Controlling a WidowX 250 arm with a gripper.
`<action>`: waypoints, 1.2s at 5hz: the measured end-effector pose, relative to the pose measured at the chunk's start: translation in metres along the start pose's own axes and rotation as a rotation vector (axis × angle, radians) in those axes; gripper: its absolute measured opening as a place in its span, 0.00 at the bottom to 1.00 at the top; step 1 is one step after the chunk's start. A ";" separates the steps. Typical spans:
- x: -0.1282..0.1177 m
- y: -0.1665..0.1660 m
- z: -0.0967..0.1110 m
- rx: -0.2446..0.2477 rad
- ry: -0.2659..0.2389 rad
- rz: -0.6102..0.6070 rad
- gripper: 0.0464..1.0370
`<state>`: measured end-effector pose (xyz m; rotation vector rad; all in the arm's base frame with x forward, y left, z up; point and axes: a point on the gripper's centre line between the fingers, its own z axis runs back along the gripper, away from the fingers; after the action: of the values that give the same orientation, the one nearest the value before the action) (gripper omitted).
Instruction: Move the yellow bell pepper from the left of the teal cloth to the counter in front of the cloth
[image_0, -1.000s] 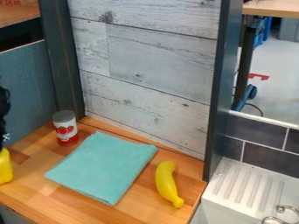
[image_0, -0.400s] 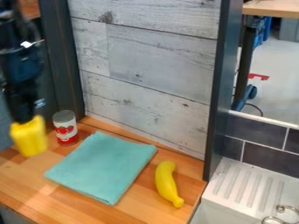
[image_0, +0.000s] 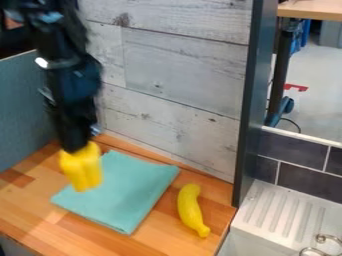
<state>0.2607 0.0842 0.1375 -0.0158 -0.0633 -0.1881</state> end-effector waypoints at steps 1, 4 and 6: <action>0.010 -0.046 -0.019 -0.008 0.024 -0.059 0.06; 0.009 -0.083 -0.068 0.023 0.121 -0.122 0.06; 0.005 -0.074 -0.081 0.014 0.145 -0.175 0.06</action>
<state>0.2569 0.0086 0.0579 0.0171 0.0785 -0.3632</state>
